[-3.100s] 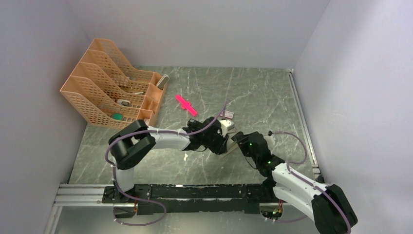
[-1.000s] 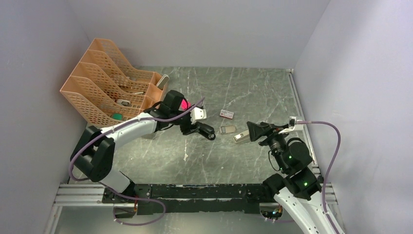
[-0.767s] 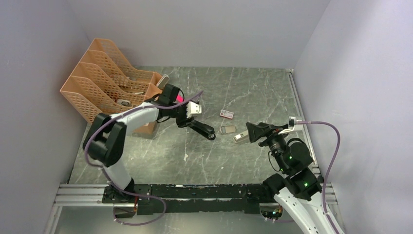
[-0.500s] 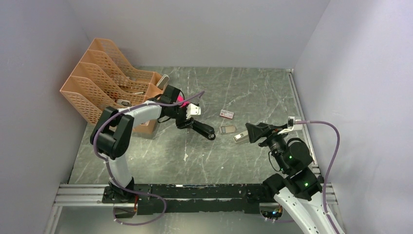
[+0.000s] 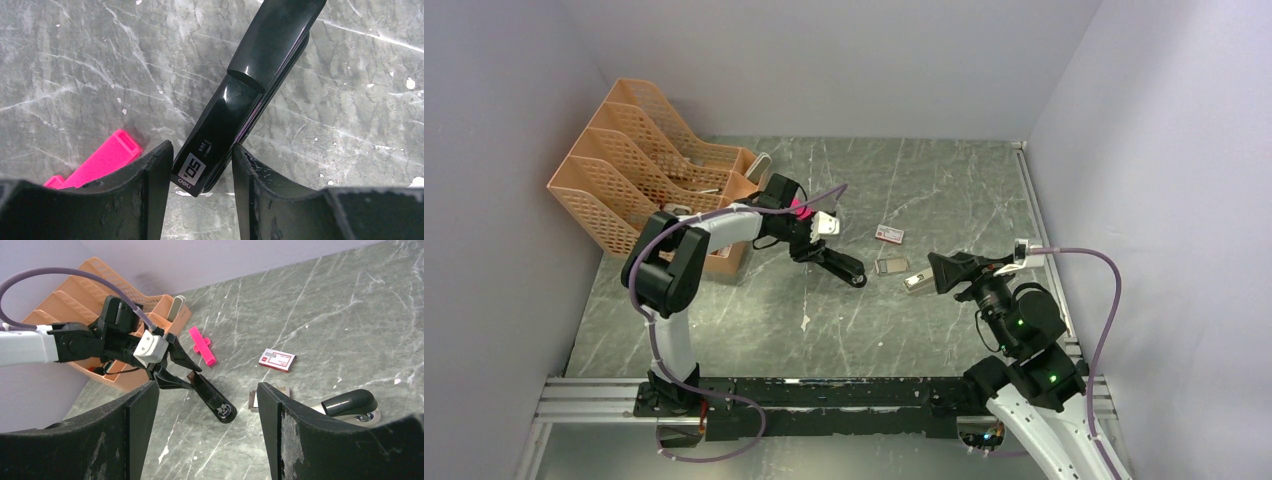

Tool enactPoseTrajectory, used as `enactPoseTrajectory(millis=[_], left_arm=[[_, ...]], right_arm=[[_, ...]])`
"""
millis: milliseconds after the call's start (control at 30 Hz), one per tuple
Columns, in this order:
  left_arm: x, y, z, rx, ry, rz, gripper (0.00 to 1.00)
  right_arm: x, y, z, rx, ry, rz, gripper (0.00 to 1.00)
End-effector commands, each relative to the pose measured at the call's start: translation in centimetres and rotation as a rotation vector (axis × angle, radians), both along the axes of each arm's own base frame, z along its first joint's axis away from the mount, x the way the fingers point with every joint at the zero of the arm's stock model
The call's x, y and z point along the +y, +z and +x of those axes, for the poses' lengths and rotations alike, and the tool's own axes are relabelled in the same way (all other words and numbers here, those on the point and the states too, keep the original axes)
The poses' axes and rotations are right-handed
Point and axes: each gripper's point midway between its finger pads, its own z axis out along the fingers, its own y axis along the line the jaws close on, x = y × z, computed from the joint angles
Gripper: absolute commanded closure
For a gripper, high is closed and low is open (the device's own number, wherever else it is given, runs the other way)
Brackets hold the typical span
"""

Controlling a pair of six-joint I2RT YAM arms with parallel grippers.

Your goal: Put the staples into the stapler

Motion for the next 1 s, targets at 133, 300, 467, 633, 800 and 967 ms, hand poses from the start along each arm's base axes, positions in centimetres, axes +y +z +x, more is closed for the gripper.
enactPoseTrajectory(millis=[133,300,467,633,800,967], left_arm=[[-0.5,-0.7,-1.0,-0.012,-0.003,0.009,0.51],[-0.9,-1.6,-2.0,0.017,-0.016,0.035,0.53],[-1.0,-1.2,-2.3,0.037,0.005,0.034,0.61],[-2.0,-0.2,-4.0,0.063,0.041,0.031,0.75],[-3.0,0.3,-7.2,0.092,0.135,0.034,0.78],[-2.9,-0.6,-11.0,0.144,0.249,0.062,0.85]], right_arm=[[0.2,0.1,0.0,0.004,0.013,-0.005,0.24],[0.5,0.1,0.1,0.008,0.023,-0.007,0.24],[0.6,0.2,0.2,0.005,0.025,-0.004,0.24],[0.4,-0.5,0.8,0.029,-0.010,0.024,0.25],[-0.8,-2.1,2.1,0.084,-0.131,0.110,0.27],[-0.3,-3.8,3.4,0.148,-0.159,0.146,0.27]])
